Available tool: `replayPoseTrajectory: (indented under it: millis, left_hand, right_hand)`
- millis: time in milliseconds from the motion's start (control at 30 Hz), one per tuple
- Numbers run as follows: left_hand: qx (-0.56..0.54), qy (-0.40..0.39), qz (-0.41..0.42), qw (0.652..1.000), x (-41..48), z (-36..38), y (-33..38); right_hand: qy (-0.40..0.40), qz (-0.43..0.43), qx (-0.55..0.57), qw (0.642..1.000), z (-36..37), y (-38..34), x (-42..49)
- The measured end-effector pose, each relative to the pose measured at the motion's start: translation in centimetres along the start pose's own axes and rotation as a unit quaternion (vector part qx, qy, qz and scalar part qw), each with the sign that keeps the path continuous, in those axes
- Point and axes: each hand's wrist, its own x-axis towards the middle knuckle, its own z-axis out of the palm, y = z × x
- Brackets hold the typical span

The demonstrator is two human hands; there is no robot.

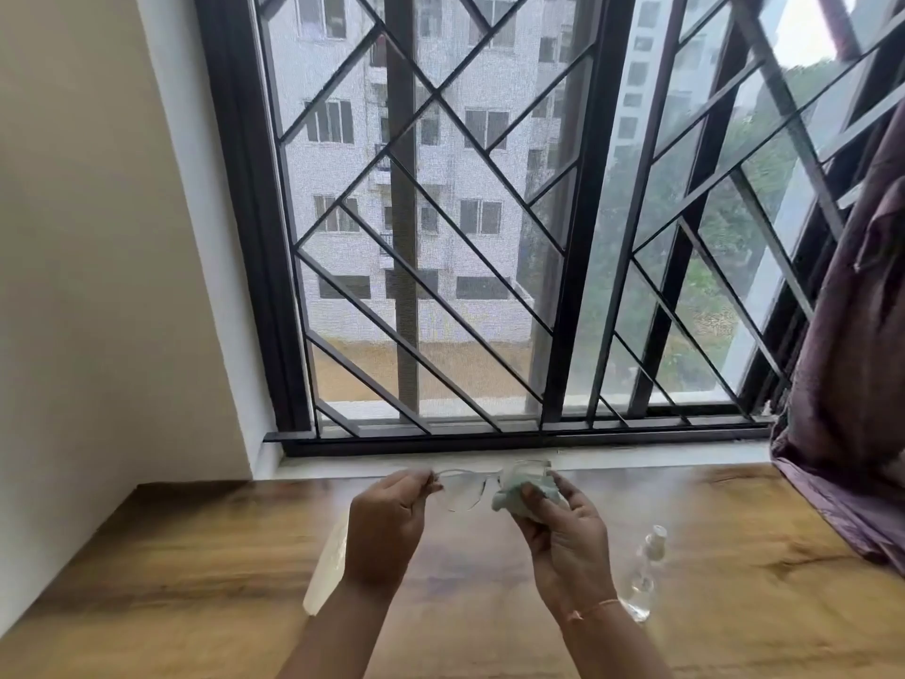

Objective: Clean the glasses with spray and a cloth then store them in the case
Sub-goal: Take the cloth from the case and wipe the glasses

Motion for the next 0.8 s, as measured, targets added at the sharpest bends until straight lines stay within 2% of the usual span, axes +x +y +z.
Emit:
replayPoseTrajectory:
  millis: [233, 367, 600, 800]
  left_hand:
    - [-0.023, -0.001, 0.023, 0.999, -0.6, 0.3, 0.5]
    - [-0.041, -0.003, -0.002, 0.999, -1.0, 0.2, 0.4]
    - [-0.045, 0.009, -0.04, 0.998, -0.5, -0.4, -0.1]
    - [-0.022, 0.019, -0.018, 0.999, -0.4, -0.5, 0.2]
  right_hand:
    - [0.045, -0.041, -0.068, 0.996, 0.4, 0.3, -0.1]
    - [0.056, -0.087, -0.103, 0.989, 0.6, -0.2, -0.1]
    - [-0.038, -0.05, -0.059, 0.996, 0.0, -0.5, -0.7]
    - [-0.053, -0.039, -0.081, 0.995, 0.2, 0.4, -1.5]
